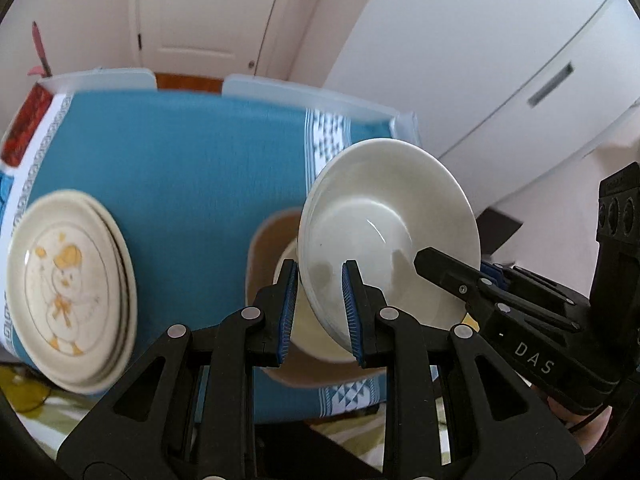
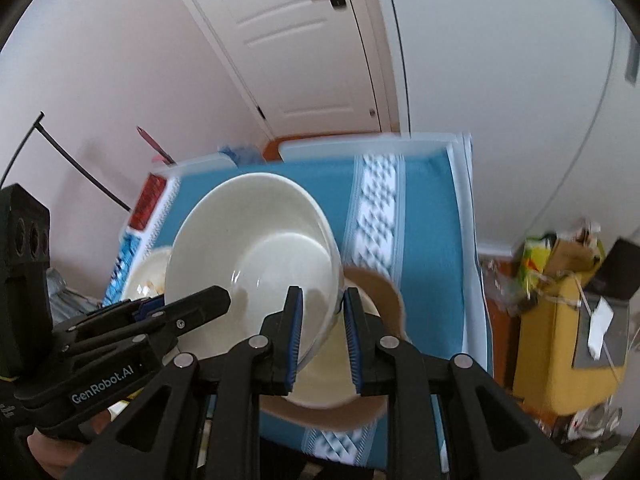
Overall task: Organize plates and bowls
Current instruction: 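Lower the white bowl into the cream bowl and open both grippers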
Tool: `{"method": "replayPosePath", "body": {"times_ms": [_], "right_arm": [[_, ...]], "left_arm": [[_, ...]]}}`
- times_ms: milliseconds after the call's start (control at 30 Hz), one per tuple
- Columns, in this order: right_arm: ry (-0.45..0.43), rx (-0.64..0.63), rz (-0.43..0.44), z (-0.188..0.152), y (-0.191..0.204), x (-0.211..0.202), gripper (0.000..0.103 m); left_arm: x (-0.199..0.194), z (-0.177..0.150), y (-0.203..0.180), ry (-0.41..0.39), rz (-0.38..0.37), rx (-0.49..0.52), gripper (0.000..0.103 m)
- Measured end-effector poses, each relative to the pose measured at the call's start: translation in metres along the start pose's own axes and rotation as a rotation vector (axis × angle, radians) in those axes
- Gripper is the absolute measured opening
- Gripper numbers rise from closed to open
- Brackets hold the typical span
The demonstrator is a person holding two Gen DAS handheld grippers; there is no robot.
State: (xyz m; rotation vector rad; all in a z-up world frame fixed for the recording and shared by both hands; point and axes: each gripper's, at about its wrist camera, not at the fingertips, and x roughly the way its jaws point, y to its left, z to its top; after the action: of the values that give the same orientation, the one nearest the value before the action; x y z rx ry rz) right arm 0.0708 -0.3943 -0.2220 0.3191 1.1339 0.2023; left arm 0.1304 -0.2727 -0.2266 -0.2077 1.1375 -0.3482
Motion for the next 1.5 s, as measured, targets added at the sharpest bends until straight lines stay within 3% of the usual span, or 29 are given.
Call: {"method": "replayPosePath", "body": {"times_ms": [367,833,1300,1500], "right_arm": [[0.059,-0.026,0.000,-0.023,-0.012,0.031,0.019],[0.077,-0.037,-0.037,-0.029,-0.009,0.038,0.019],[0.068,-0.009,-0.060,-0.028,-0.012,0.035,0.019],[0.066,0.000,-0.053,-0.026,-0.012,0.034,0.019]], "left_arm": [[0.038,-0.024,0.010,0.071,0.100,0.041,0.020],[0.052,-0.025,-0.018,0.075,0.282,0.236,0.020],[0.060,-0.024,-0.022,0.079,0.319,0.273,0.021],[0.052,-0.020,-0.016,0.077,0.279,0.246,0.021]]}}
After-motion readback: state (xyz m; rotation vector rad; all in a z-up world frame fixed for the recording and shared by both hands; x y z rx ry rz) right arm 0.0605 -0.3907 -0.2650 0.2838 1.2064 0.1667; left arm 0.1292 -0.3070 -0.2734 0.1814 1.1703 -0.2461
